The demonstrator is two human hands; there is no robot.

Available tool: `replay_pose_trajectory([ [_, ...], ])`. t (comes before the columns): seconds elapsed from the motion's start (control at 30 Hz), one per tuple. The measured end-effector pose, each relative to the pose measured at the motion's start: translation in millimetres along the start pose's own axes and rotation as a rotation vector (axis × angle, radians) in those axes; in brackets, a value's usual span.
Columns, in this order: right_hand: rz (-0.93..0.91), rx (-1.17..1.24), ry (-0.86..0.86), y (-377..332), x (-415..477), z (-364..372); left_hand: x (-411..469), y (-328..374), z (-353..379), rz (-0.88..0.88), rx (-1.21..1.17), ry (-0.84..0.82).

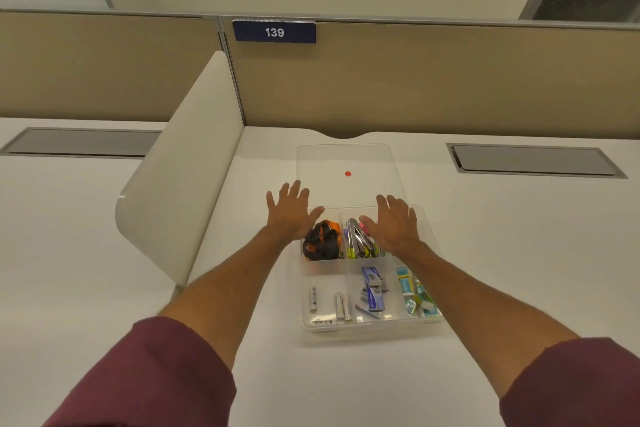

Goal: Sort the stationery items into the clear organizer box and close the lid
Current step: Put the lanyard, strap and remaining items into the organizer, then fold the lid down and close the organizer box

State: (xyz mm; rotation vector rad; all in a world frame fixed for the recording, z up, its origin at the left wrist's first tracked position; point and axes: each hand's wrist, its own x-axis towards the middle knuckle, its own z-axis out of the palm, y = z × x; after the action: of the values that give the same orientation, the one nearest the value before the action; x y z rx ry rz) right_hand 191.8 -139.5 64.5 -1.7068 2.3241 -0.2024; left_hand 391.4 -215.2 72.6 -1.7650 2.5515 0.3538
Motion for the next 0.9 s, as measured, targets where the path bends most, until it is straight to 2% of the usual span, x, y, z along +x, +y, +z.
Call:
replay_pose_trajectory([
  [0.43,0.050,-0.049,-0.036,26.1,93.3,-14.0,70.1,-0.4,7.9,-0.193,-0.062,-0.066],
  [0.9,0.182,0.066,-0.235,70.9,177.1,12.8,140.3,-7.2,55.4,-0.282,-0.116,-0.137],
])
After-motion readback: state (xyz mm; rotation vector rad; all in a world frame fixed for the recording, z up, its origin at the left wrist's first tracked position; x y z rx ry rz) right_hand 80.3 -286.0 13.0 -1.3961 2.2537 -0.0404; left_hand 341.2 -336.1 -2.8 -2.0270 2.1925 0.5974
